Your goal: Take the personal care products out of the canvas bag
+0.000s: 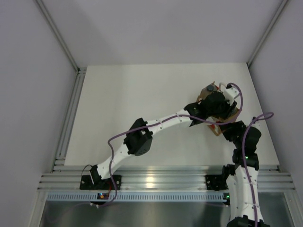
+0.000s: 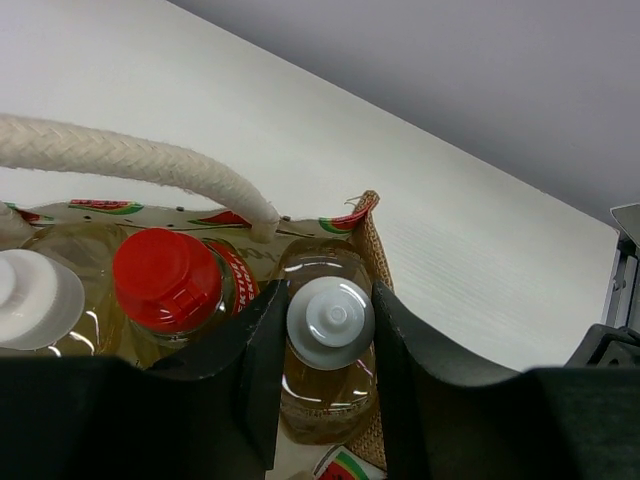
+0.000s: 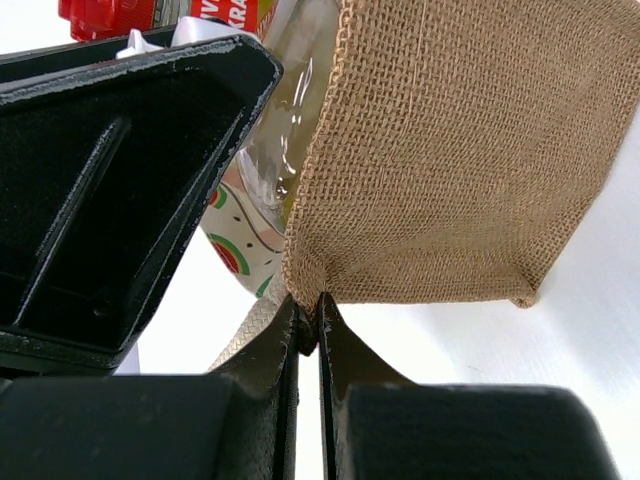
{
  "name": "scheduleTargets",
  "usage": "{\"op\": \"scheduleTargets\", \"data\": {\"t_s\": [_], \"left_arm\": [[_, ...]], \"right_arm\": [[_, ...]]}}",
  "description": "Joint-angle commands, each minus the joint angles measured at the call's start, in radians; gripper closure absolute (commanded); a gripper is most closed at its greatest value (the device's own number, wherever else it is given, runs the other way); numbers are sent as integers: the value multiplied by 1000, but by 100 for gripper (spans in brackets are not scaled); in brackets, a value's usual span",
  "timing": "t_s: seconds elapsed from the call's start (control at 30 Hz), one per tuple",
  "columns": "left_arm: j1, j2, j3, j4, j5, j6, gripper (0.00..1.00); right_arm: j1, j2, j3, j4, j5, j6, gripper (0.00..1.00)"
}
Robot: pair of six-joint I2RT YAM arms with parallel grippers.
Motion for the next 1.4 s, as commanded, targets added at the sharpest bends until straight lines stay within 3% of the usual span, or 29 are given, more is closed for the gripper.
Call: {"op": "scheduleTargets", "data": {"t_s": [0.0,0.77,1.37], "left_arm": [[-11,-204,52,126,13,-15,100],[-14,-319,130,130,-10,-4,100],[-14,-484,79,129,-188,28,100]], "right_arm": [[-7,12,33,-46,8,-1,100],[-5,43,33,-43,87,-12,100],[-7,61,51,-41,106,-9,100]]}}
